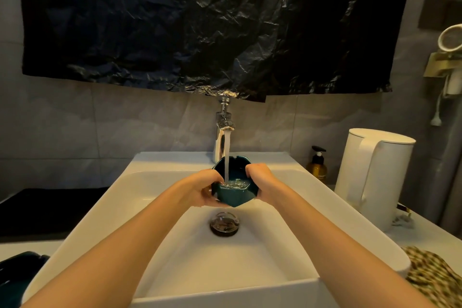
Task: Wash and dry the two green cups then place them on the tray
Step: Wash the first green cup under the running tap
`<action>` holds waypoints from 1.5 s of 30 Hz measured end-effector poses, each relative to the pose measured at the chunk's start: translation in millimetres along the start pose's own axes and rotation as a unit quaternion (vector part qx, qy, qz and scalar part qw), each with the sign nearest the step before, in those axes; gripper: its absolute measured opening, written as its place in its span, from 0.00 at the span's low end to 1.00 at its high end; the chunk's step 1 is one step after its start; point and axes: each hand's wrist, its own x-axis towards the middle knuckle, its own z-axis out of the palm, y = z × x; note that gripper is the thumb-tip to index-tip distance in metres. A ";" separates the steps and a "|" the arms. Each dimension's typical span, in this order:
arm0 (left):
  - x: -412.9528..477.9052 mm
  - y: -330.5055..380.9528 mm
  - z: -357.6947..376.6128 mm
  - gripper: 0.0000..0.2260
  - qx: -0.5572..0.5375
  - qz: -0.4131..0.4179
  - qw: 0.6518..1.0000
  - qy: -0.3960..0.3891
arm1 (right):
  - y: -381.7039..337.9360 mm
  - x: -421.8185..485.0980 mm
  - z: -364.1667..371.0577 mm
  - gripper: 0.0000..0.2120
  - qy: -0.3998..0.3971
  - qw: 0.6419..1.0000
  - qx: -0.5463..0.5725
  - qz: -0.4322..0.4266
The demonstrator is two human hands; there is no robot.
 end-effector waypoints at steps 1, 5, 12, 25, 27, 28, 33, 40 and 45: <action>-0.9 0.2 -0.5 0.11 0.001 -0.011 1.000 -0.013 | -0.7 -1.7 -1.6 0.05 -0.004 1.000 0.006 0.003; -3.5 -0.9 1.1 0.06 0.054 0.003 0.998 0.019 | -2.3 -8.1 -2.2 0.07 -0.066 0.997 -0.033 -0.023; -2.5 2.9 -6.3 0.12 0.089 0.042 0.992 0.074 | -43.5 -6.0 -7.8 0.27 -0.003 0.955 -0.138 -0.263; -0.9 6.5 -4.5 0.10 0.048 0.043 0.997 0.041 | -88.0 7.7 4.8 0.23 0.047 0.807 -0.397 -0.434; -2.2 6.7 -4.5 0.10 0.048 0.040 0.997 0.037 | -82.7 4.7 3.2 0.24 0.037 0.810 -0.394 -0.433; -2.5 5.9 -4.7 0.10 0.046 0.038 0.998 0.037 | -83.3 2.9 2.5 0.24 0.021 0.823 -0.376 -0.426; -4.2 4.2 -7.5 0.05 0.043 0.025 0.998 0.034 | -77.4 -9.6 -5.3 0.24 0.000 0.880 -0.270 -0.390; -9.7 2.9 -5.5 0.08 0.057 -0.014 0.998 -0.014 | -13.2 -13.7 -29.8 0.17 -0.127 0.947 -0.296 -0.006; -3.3 0.7 -2.5 0.13 0.118 0.037 0.992 -0.013 | 10.4 -7.9 -35.4 0.14 -0.199 0.966 -0.157 0.056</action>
